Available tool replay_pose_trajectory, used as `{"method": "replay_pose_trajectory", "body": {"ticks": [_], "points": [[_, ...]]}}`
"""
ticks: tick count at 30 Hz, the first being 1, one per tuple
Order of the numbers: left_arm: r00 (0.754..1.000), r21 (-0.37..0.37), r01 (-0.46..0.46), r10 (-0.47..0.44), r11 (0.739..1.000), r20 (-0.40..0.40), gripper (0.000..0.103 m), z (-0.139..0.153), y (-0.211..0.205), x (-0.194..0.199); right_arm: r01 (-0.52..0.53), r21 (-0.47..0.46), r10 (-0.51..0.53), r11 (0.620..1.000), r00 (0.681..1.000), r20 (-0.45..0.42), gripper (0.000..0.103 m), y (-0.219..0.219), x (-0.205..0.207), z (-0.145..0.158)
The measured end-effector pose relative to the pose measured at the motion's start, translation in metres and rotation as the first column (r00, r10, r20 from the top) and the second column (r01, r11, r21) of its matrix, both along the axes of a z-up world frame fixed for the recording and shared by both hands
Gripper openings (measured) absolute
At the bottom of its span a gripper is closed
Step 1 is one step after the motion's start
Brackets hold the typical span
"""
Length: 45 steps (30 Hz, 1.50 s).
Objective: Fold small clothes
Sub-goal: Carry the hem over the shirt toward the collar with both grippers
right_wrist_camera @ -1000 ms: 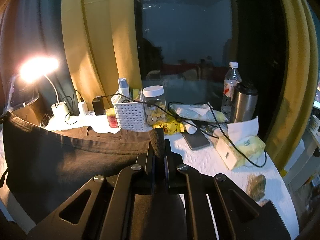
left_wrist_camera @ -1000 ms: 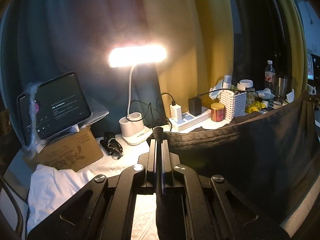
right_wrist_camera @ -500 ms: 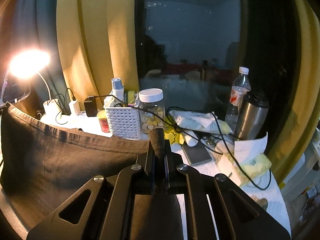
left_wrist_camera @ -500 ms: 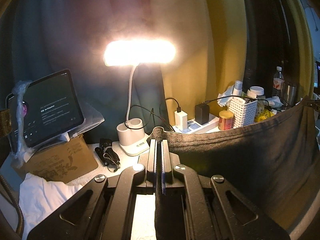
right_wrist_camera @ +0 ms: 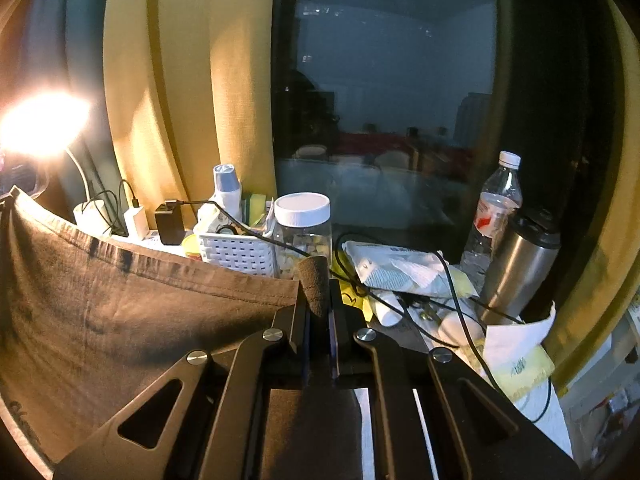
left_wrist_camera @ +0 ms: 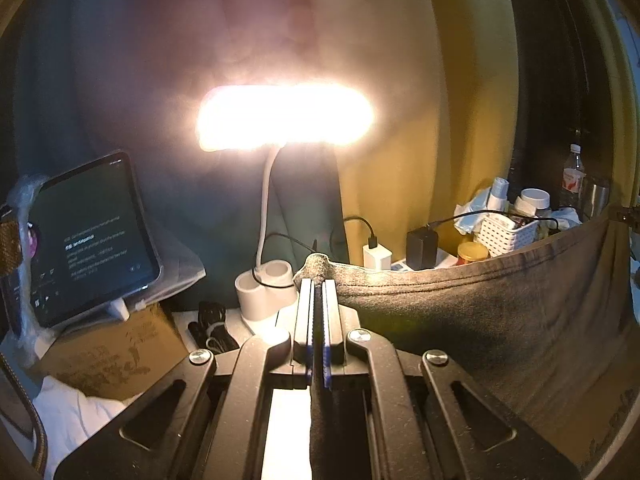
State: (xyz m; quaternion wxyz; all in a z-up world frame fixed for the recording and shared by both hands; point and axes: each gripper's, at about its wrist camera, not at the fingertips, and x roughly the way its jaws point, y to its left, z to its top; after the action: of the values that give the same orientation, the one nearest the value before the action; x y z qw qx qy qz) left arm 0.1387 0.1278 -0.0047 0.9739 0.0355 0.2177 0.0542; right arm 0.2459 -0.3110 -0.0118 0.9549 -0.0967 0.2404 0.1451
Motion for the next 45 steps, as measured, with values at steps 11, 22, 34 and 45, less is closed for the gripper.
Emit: {"method": "replay_pose_trajectory", "body": {"ticks": [11,22,34,45], "points": [[1.0,0.036,0.012,-0.012,0.999,-0.004,0.002,0.001,0.007,0.038,-0.022,-0.035,0.023,0.999,0.999,0.03,0.008,0.014,0.039,0.006],[0.995,0.098,-0.003,0.013,0.995,-0.103,0.002,-0.04,0.004,0.074,0.012,-0.063,-0.014,0.998,1.0,-0.024,0.008,0.019,0.072,-0.035],[0.974,0.164,-0.011,0.048,0.986,-0.223,0.002,-0.097,0.0,0.098,0.045,-0.109,-0.055,0.993,0.995,-0.087,0.008,0.02,0.093,-0.082],[0.945,0.186,-0.096,0.149,0.978,-0.292,0.004,-0.114,0.01,0.112,0.05,-0.141,-0.066,0.989,0.992,-0.112,0.017,0.025,0.094,-0.093]]}}
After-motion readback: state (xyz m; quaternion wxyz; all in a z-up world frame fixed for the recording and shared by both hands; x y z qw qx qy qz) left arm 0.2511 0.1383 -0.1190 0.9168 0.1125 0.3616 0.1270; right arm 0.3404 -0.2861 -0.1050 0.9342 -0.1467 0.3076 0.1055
